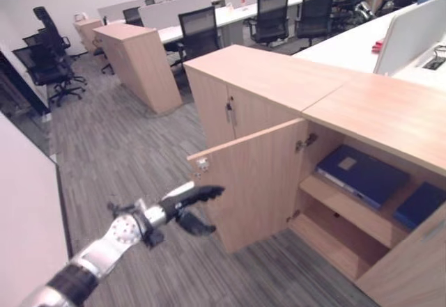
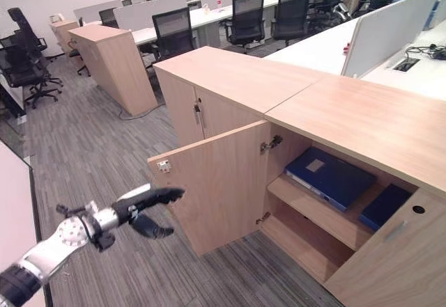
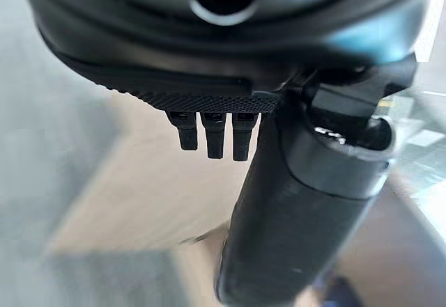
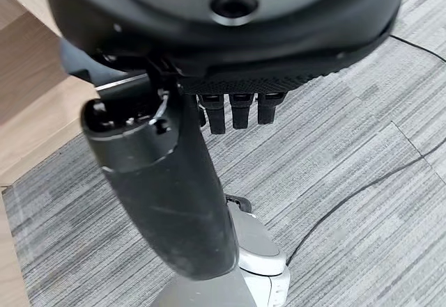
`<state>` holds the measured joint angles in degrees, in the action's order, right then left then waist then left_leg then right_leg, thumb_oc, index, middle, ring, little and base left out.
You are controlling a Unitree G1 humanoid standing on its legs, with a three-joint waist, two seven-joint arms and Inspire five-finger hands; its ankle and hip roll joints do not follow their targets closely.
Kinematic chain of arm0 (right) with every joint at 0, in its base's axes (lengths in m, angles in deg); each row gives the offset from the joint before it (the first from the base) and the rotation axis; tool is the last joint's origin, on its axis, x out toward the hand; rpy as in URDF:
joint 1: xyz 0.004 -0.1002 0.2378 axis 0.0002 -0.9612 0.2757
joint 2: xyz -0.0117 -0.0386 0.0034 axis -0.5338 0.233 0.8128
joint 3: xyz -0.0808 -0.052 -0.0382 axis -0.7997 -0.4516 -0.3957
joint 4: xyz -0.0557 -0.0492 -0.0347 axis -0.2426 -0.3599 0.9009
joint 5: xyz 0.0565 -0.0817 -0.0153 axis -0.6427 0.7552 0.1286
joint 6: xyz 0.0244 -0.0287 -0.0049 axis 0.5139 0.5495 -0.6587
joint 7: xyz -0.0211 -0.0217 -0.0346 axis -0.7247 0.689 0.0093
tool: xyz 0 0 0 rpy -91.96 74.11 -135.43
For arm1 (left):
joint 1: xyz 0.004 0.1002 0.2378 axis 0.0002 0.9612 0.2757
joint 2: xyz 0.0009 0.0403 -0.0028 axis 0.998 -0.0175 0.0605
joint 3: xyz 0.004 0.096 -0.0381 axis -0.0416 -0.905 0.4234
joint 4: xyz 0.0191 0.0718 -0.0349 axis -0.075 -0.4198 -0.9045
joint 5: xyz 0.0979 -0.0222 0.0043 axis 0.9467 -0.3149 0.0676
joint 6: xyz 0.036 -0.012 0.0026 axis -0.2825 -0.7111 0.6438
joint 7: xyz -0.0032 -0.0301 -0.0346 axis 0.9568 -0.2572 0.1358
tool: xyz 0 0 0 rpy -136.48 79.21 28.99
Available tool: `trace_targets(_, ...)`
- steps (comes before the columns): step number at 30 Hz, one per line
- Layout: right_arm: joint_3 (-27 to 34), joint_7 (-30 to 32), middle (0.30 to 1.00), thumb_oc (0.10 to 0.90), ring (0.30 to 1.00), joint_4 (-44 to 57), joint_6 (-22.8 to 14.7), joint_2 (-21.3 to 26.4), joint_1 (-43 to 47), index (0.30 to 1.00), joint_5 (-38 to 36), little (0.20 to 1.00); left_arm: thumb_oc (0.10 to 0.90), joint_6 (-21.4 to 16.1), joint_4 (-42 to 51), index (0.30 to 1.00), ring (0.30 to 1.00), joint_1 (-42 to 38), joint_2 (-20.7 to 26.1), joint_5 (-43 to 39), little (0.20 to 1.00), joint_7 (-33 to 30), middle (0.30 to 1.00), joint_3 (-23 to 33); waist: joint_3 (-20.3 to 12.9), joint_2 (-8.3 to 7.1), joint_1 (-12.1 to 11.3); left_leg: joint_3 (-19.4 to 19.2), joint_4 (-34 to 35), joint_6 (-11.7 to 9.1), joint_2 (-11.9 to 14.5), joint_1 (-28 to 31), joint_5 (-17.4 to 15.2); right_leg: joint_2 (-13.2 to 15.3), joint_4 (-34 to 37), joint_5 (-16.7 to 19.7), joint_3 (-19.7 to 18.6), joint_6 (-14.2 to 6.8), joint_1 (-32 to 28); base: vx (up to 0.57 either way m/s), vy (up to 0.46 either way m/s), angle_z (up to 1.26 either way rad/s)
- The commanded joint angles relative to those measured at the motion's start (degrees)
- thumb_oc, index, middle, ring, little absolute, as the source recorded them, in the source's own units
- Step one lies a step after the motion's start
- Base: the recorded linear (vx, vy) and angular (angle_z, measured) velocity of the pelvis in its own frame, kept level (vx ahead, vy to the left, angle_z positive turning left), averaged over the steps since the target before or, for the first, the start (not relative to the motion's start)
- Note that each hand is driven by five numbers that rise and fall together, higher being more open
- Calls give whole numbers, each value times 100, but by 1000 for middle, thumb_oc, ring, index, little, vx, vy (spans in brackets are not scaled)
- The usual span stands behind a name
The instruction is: Put the empty folder in the office cabinet
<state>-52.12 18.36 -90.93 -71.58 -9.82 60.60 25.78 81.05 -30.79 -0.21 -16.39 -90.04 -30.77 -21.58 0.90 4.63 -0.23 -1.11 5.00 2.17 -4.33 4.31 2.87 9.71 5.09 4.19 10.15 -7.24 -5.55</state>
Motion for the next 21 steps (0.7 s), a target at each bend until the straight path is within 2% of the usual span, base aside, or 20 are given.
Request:
trace_targets(1, -122, 92, 900, 800, 900, -443, 5, 352, 226, 900, 82, 900, 800, 26, -616, 900, 900, -428, -324, 22, 900, -328, 900, 1008, -143, -231, -144, 212, 0, 99, -281, 68, -730, 346, -417, -194, 276, -543, 197, 2, 10, 5)
trace_targets(2, -24, 83, 900, 800, 900, -432, 12, 409, 195, 900, 54, 900, 800, 101, -934, 900, 900, -291, -536, 176, 900, -475, 900, 1340, -133, -249, -173, 260, 0, 105, -288, 74, -718, 349, -436, -211, 302, -533, 179, 2, 8, 6)
trace_targets(4, 15, 79, 900, 800, 900, -413, 18, 447, 192, 900, 39, 900, 800, 138, -1029, 900, 900, -239, -611, 147, 900, -522, 900, 1500, -132, -260, -183, 273, 0, 104, -293, 77, -715, 351, -441, -211, 313, -530, 176, 5, 11, 9)
trace_targets(6, 12, 155, 900, 800, 900, -303, -2, 213, -1, 900, 42, 900, 800, 197, -1046, 900, 900, 3, -817, -48, 900, -665, 900, 1904, -128, -254, -152, 264, 0, 107, -300, 77, -715, 351, -442, -201, 301, -523, 186, -2, 22, 20)
trace_targets(11, 58, 135, 900, 800, 900, -290, 23, 97, -112, 900, 105, 900, 800, 227, -1063, 900, 900, 269, -1187, -250, 900, -924, 900, 2576, -116, -275, -146, 225, 0, 101, -292, 67, -709, 334, -438, -186, 265, -503, 207, -2, 5, 3)
trace_targets(14, -41, 17, 900, 800, 900, -47, -35, 13, -102, 900, 51, 900, 800, 273, -1293, 900, 900, 191, -1263, 83, 900, -1149, 900, 2763, -164, -357, -106, 206, 0, 93, -281, 64, -710, 317, -448, -184, 192, -480, 233, 8, -2, -3)
trace_targets(21, -98, 149, 900, 800, 900, -69, -38, -67, -197, 900, 51, 900, 800, 285, -1655, 900, 900, -556, -1486, 349, 900, -1496, 900, 2646, -200, -418, 0, 150, 0, 102, -262, 55, -724, 296, -466, -181, 86, -474, 288, 10, 2, -10)
